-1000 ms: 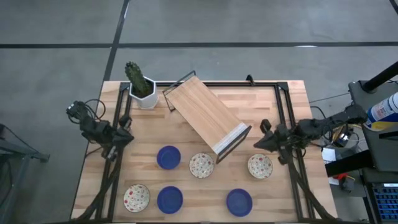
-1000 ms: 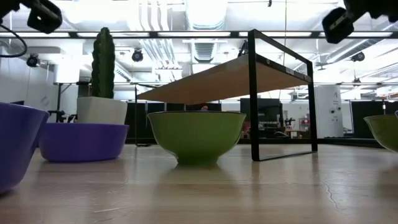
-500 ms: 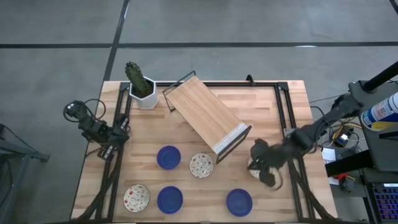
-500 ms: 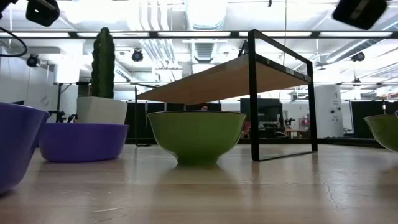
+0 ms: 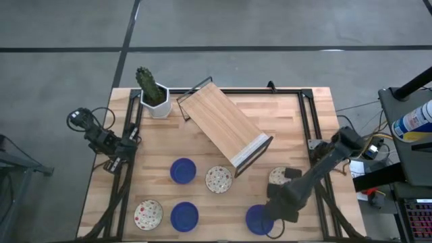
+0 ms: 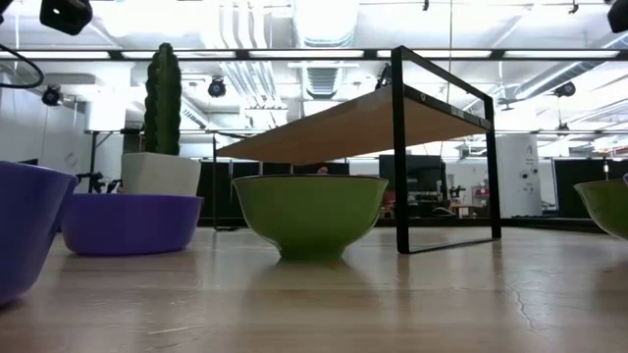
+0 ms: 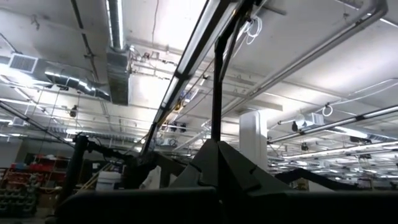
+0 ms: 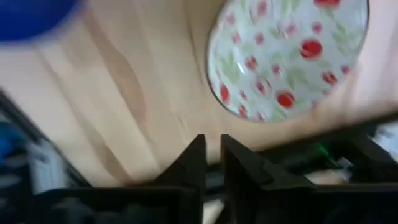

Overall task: Pick & Place Mini bowls
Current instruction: Put the top right white patterned bowl on the shelf

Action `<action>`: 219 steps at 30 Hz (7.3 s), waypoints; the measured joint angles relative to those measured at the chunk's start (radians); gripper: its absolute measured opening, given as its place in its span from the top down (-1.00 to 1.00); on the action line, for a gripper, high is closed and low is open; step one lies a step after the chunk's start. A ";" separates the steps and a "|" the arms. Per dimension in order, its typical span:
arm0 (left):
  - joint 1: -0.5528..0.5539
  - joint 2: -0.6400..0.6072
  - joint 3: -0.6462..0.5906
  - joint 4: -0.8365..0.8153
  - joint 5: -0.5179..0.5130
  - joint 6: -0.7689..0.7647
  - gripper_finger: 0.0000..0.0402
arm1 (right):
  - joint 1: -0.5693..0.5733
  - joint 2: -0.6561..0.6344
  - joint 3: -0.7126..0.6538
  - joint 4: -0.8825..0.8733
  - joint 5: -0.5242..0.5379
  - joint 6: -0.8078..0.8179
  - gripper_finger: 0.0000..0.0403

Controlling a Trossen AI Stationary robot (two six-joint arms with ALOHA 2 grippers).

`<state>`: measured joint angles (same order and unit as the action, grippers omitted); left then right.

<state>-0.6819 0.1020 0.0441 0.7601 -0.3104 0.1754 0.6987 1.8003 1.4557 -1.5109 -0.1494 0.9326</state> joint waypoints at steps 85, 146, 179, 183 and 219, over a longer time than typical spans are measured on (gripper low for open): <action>0.000 0.230 0.000 0.040 0.007 -0.047 1.00 | 0.168 0.032 0.045 -0.058 0.412 0.140 0.96; 0.000 0.230 0.000 0.003 0.007 -0.073 1.00 | -0.297 0.034 0.649 0.126 0.846 -1.001 0.96; 0.000 0.230 0.000 -0.046 0.007 -0.100 1.00 | -0.504 0.034 0.429 0.037 0.566 -0.926 0.96; 0.000 0.230 0.000 -0.046 0.007 -0.100 1.00 | -0.482 0.034 0.377 0.060 0.567 -0.920 0.96; 0.000 0.230 0.000 -0.045 0.006 -0.101 1.00 | -0.397 0.033 0.324 0.081 0.593 -0.882 0.75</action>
<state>-0.6822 0.3321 0.0444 0.7150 -0.3042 0.0742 0.3012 1.8336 1.7798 -1.4296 0.4436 0.0503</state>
